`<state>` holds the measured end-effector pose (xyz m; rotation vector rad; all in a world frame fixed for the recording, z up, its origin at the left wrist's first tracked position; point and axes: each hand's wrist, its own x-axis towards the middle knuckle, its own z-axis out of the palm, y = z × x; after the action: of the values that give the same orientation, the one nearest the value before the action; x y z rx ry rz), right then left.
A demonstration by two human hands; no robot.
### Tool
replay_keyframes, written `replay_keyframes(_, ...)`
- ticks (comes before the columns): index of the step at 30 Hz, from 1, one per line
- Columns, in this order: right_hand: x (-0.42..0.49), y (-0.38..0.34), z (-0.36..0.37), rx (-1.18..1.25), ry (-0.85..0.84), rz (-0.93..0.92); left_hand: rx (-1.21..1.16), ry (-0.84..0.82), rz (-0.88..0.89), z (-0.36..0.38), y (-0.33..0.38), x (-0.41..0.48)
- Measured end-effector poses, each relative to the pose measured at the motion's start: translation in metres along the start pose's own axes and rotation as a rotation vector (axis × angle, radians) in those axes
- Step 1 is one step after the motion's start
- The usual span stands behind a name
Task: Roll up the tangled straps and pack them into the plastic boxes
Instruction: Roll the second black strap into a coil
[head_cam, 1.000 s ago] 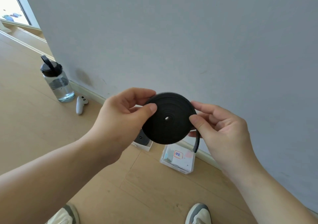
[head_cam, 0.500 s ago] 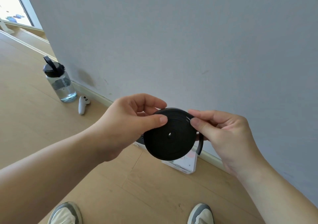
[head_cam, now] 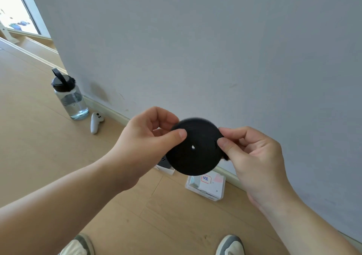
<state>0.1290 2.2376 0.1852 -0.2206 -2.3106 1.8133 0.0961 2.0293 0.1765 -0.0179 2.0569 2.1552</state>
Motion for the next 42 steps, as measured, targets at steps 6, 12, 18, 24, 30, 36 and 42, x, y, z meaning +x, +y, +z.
replay_keyframes(6,-0.004,-0.004,0.004,-0.145,-0.101,-0.078,0.317,-0.186,0.071,0.008,-0.004,-0.006)
replay_keyframes(12,0.002,-0.002,0.004,-0.028,0.007,0.038,0.075,-0.108,-0.013,0.007,-0.005,-0.003)
replay_keyframes(18,0.003,0.002,0.006,-0.018,0.004,0.058,-0.042,-0.076,-0.037,0.008,-0.012,-0.004)
replay_keyframes(24,0.002,0.016,0.026,-0.126,-0.048,0.043,0.057,-0.007,-0.067,0.003,-0.026,-0.005)
replay_keyframes(30,0.025,0.027,0.055,-0.26,-0.159,0.056,0.524,-0.102,0.002,-0.032,-0.035,0.02)
replay_keyframes(36,0.051,0.089,0.095,-0.404,-0.286,0.142,0.744,-0.208,-0.127,-0.067,-0.085,0.059)
replay_keyframes(42,0.072,0.186,0.132,-0.588,-0.417,0.147,1.067,-0.458,-0.207,-0.087,-0.186,0.104)
